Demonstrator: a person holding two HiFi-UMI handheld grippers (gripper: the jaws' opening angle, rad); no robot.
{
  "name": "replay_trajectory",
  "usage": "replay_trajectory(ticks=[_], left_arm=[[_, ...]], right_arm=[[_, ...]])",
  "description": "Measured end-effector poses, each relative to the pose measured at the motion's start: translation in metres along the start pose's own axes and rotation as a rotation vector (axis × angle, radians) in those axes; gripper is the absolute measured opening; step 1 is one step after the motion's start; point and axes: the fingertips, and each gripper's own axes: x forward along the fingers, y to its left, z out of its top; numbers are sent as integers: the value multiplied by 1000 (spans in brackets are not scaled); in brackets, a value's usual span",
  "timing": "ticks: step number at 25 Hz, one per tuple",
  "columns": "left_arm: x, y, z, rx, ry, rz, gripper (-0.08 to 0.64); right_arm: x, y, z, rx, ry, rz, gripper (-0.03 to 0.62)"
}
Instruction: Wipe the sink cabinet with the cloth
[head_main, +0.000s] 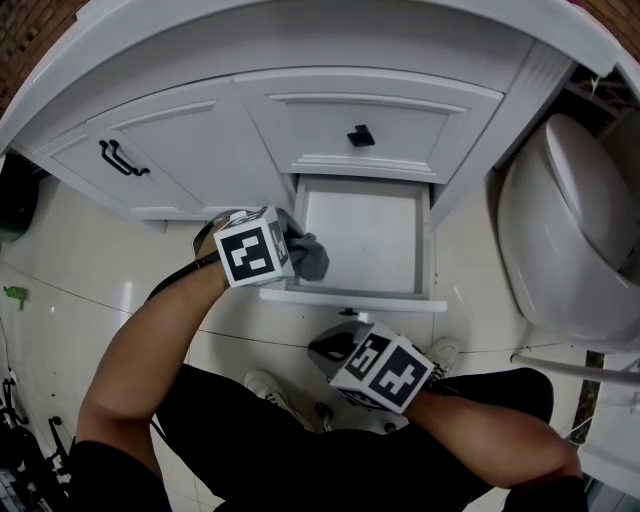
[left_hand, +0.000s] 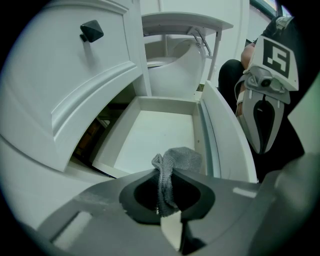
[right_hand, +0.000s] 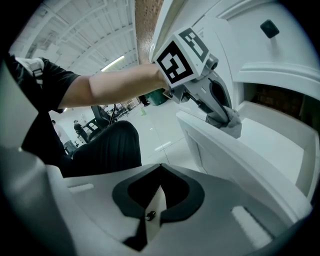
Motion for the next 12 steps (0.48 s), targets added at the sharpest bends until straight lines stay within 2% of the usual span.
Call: replay_trajectory(ticks=[3,7,9,12], left_arm=[[-4,-3,10,-30,-45,-16,37],[-9,-14,50,-68,-171,-68,37],[-4,-23,74,-52,-214,-101,37],[13,-32,102,1,-218,-128,37]], right_arm=[[0,-1,-2,-2,1,-5,5],[1,5,1,-6,1,7,5],[2,10,2,-12,-2,15,5],[2,15,3,-22,-5,24,5]])
